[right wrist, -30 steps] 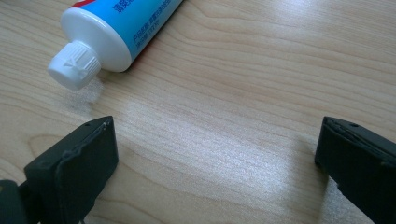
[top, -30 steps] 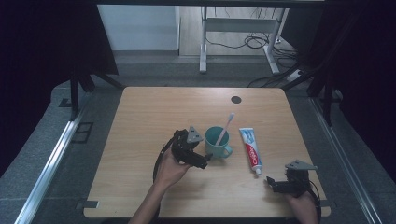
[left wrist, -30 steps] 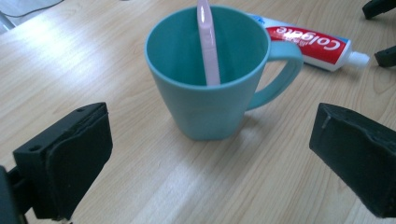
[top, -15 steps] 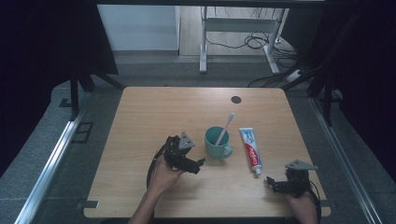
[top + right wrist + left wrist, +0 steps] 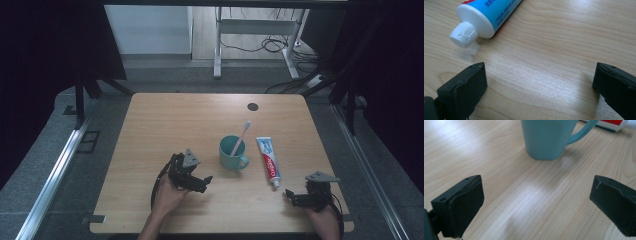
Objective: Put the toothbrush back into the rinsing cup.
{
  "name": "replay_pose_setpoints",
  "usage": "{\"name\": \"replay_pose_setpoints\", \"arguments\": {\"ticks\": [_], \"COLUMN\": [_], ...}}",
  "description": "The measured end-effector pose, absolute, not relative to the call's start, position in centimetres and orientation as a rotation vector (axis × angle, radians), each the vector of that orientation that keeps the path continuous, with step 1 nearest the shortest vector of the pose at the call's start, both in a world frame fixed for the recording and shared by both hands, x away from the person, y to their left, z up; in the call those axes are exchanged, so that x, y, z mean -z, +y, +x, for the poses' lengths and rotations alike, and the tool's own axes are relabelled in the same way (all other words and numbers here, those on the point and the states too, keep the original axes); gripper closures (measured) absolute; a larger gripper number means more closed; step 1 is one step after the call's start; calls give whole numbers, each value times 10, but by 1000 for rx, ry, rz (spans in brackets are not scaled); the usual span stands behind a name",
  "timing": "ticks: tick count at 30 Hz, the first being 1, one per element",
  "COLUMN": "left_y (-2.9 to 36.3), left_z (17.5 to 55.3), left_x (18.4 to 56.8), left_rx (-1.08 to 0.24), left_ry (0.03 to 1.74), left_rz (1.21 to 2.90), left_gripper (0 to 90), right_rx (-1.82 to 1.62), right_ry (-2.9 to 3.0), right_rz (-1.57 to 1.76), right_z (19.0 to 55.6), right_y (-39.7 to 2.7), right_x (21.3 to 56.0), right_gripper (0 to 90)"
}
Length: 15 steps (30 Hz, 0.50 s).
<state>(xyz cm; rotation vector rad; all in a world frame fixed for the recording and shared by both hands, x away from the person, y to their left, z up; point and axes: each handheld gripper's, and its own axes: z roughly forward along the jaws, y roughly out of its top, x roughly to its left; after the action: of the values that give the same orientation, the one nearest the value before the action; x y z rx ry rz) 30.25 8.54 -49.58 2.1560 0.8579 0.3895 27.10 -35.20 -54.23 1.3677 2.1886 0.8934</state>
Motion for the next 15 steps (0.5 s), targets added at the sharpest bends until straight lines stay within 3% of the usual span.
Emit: {"name": "replay_pose_setpoints", "arguments": {"ticks": [15], "left_y": [100], "left_z": [290], "left_x": [517], "left_rx": [-417], "left_ry": [910], "left_rz": [2194], "left_gripper": [0], "right_rx": [-889], "right_ry": [2182], "right_rz": [1370], "right_z": [271], "right_y": [-351], "right_x": [542], "right_gripper": [0]}}
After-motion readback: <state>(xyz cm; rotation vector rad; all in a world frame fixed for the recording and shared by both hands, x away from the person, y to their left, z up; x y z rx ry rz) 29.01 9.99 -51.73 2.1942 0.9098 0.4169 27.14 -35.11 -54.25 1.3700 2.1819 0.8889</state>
